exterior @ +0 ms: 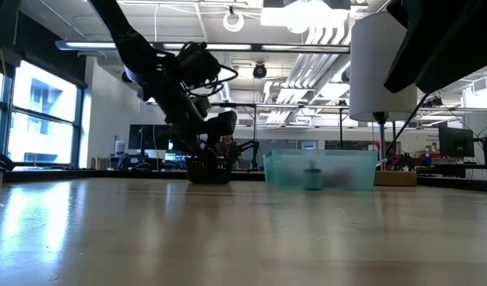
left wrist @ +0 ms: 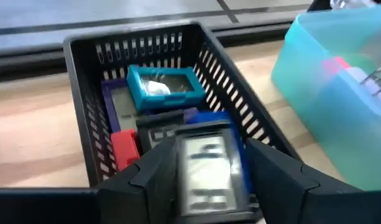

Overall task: Pick & Place Office items
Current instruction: Put the black digital timer into the black bin, then put the green charger adapter into the blue bin

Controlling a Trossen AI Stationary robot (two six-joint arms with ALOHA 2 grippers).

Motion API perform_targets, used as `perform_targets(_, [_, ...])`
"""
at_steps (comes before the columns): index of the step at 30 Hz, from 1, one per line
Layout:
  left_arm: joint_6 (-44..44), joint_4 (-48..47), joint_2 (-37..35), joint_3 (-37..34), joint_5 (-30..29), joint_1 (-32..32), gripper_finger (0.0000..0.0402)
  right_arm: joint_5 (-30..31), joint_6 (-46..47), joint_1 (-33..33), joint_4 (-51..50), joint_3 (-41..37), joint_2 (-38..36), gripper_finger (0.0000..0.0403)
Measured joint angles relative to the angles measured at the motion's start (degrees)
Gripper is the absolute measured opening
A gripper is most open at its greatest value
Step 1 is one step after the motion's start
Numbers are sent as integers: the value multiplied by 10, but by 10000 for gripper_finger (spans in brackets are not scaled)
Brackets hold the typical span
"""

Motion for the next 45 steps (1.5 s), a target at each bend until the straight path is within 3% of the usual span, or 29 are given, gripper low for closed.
perform_targets(8, [42,14,0,0,0,-1,192,0,0,-2,0,0,0,165])
perform_targets(12, [121,37,-4,4,3,-11,193,-3,2,-2,0,0,0,165])
perform_targets(20, [201,34,-62,8,1,-62,194,-3,11,-2,0,0,0,165])
perform_targets(28, [332,24,-112,9,-4,-138,195,-2,11,-2,1,0,0,165])
perform_targets(35, [471,-36,-131,9,10,-266,195,-1,15,-2,1,0,0,165])
perform_targets(41, [452,-112,-136,8,-7,-370,195,9,9,-3,7,0,0,165])
perform_targets(45, [363,-193,-151,8,-6,-426,195,13,-14,-3,36,0,0,165])
